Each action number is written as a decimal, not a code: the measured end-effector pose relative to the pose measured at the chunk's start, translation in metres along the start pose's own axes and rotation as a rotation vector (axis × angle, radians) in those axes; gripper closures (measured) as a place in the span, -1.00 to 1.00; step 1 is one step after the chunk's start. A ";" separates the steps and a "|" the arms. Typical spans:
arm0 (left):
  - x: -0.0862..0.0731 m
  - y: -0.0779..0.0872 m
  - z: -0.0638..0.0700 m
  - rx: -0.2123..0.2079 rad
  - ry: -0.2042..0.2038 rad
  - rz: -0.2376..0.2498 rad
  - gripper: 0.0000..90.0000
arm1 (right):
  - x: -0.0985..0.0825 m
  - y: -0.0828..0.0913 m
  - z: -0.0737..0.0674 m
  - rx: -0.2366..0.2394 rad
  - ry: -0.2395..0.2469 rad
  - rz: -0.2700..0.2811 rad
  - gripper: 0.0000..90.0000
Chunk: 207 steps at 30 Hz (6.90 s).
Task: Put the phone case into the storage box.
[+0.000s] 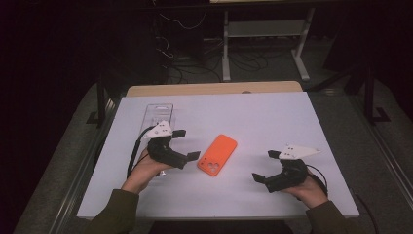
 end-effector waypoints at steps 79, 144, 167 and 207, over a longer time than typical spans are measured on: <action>0.033 -0.090 -0.014 0.036 -0.069 -0.031 -0.68 | 0.001 0.002 0.001 0.001 -0.004 0.015 -1.00; -0.035 -0.143 -0.062 0.184 0.038 -0.337 1.00 | 0.003 0.004 0.000 0.005 -0.015 0.024 -1.00; -0.036 -0.164 -0.004 -0.013 -0.004 -0.339 1.00 | 0.003 0.003 0.000 0.004 -0.014 0.024 -1.00; 0.003 -0.032 0.007 -0.042 -0.023 -0.111 -0.49 | 0.003 0.003 0.000 0.003 -0.010 0.020 -1.00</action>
Point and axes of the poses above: each handheld gripper's, and its own axes: y roughly backward along the jaws, x roughly out of its top, z roughly to its right, the point moved 9 cm from there along -y, roughly forward along the jaws, and after that the axes turned 2 degrees about -x, right-handed, at the moved point
